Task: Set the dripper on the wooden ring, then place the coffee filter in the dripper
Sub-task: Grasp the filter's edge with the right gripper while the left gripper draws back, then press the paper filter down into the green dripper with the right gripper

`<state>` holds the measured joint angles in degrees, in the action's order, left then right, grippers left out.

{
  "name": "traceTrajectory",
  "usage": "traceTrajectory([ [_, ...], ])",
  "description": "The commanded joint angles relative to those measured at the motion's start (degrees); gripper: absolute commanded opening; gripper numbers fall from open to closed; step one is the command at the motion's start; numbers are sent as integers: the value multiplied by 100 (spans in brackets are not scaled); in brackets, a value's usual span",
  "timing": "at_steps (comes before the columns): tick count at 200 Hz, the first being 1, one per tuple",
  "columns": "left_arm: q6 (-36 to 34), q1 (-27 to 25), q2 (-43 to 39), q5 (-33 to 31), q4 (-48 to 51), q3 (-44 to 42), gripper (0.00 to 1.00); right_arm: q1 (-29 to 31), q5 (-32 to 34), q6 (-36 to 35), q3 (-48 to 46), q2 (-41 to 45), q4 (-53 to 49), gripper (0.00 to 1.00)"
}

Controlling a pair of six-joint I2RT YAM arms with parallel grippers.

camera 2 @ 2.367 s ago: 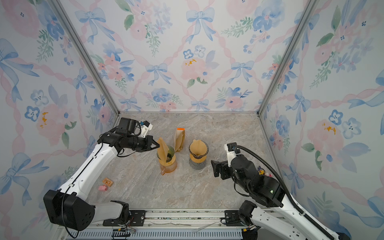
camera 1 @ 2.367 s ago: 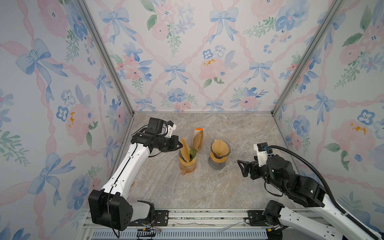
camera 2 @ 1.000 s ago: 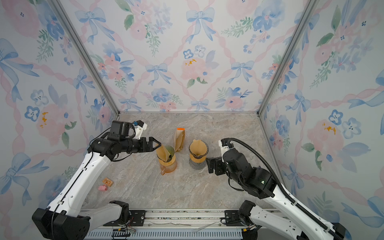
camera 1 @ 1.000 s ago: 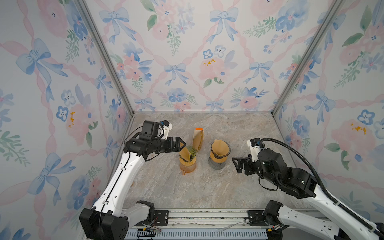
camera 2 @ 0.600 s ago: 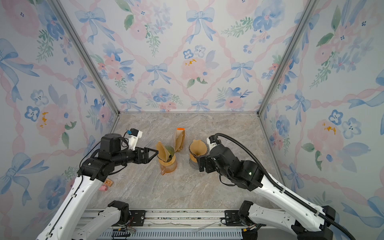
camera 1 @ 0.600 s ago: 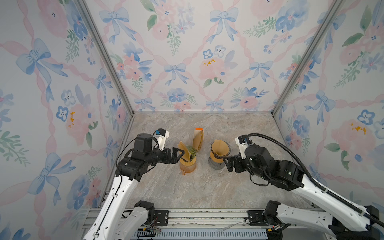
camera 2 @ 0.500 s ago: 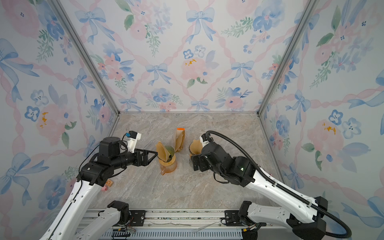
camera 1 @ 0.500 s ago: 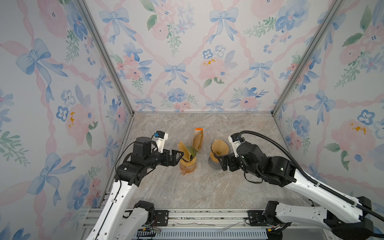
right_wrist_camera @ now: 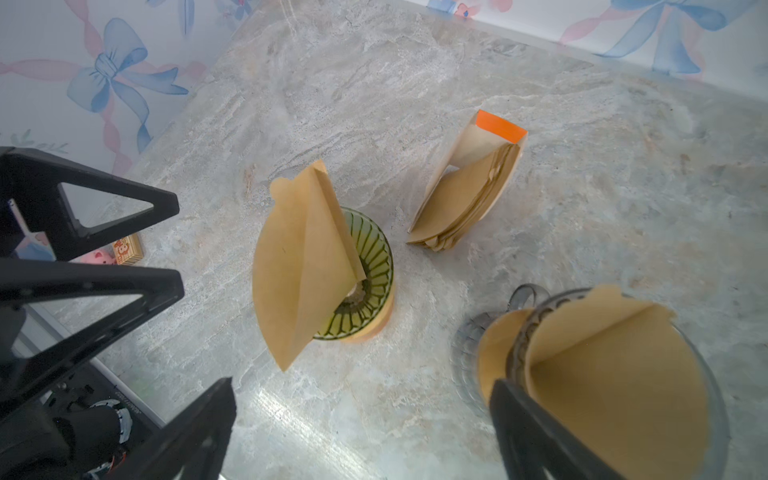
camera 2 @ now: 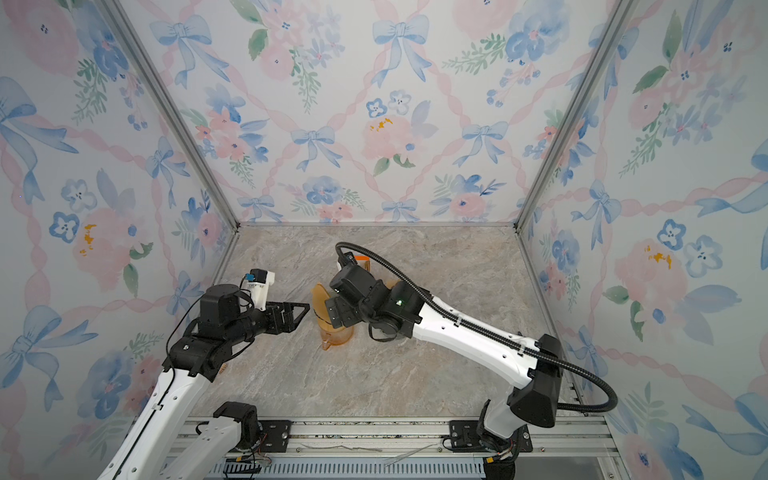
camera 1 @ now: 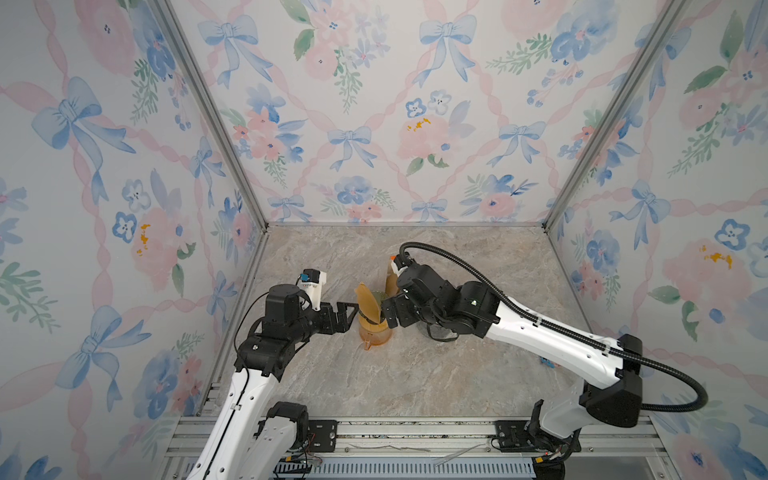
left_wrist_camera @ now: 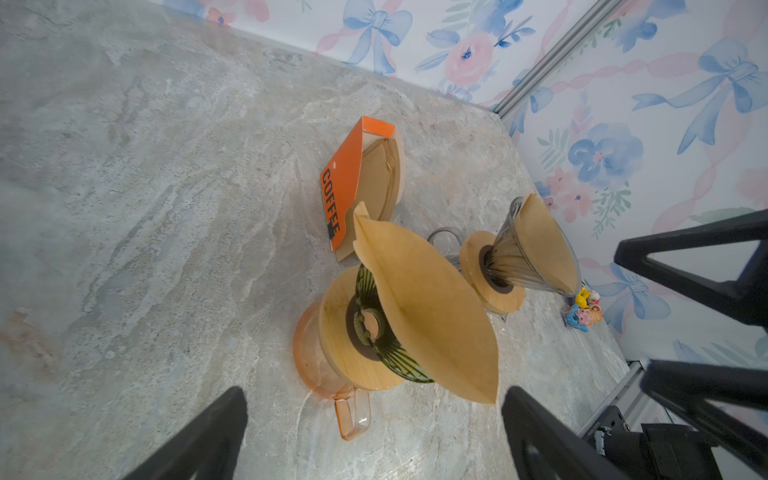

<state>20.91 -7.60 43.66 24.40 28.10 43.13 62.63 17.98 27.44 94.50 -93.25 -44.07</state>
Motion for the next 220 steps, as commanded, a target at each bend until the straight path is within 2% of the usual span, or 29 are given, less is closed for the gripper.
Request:
traceTrajectory([
  [1,140,184,1,-207,-199,-58,98,20,-12,-68,634,-554,-493,96],
  [43,133,302,-2,116,-331,-278,98,-112,-49,37,1386,-1285,-801,97],
  [75,151,303,43,277,-391,-330,98,-242,92,199,1595,-1631,-1041,97],
  [101,152,304,131,324,-408,-340,98,-332,208,311,1534,-1670,-1032,100],
  [137,133,302,161,416,-410,-334,98,-471,350,410,1364,-1559,-997,93],
  [220,155,181,29,340,-439,-376,98,-689,379,343,974,-1191,-847,83],
])
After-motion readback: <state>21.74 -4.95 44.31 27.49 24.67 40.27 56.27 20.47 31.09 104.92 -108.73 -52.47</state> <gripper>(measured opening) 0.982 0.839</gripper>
